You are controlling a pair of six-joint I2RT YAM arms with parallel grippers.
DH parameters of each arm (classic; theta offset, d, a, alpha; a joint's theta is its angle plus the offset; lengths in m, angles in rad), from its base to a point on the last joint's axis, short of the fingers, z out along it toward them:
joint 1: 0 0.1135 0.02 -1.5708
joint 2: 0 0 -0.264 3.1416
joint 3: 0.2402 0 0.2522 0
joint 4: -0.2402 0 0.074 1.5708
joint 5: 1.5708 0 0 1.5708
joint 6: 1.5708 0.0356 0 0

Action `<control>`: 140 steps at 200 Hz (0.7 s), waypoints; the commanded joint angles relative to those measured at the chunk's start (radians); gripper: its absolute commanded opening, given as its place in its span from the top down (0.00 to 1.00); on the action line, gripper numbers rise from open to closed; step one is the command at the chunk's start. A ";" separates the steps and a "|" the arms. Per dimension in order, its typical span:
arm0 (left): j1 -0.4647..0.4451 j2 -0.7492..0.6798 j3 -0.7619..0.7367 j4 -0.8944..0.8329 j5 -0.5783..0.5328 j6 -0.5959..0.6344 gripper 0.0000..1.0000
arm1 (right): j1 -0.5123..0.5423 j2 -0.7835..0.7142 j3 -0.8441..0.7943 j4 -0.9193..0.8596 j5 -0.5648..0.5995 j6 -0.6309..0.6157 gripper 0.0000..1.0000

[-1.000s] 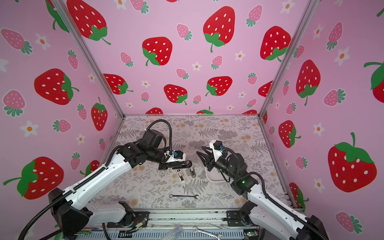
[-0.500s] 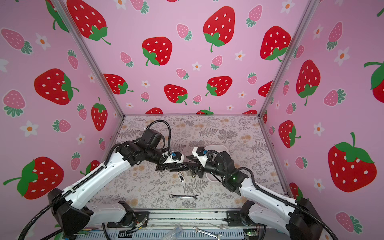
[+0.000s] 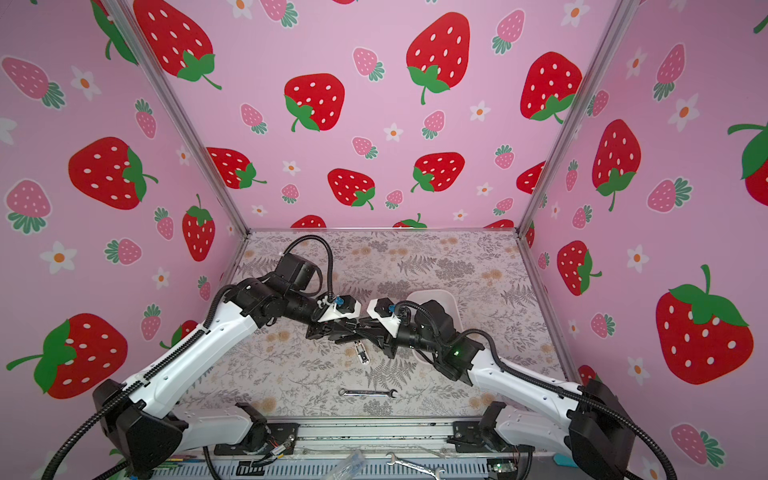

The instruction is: Load the staples into the stapler

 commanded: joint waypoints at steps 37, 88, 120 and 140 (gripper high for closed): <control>0.028 -0.101 0.053 0.014 0.182 0.065 1.00 | 0.009 0.067 0.040 -0.074 -0.017 -0.045 0.74; 0.080 -0.117 0.057 0.013 0.232 0.066 1.00 | 0.010 0.099 0.057 -0.092 -0.017 -0.057 0.73; 0.135 -0.146 0.056 0.055 0.308 0.037 1.00 | 0.012 0.123 0.065 -0.106 -0.017 -0.069 0.69; 0.150 -0.160 0.056 0.058 0.335 0.036 1.00 | 0.014 0.144 0.081 -0.120 -0.041 -0.071 0.68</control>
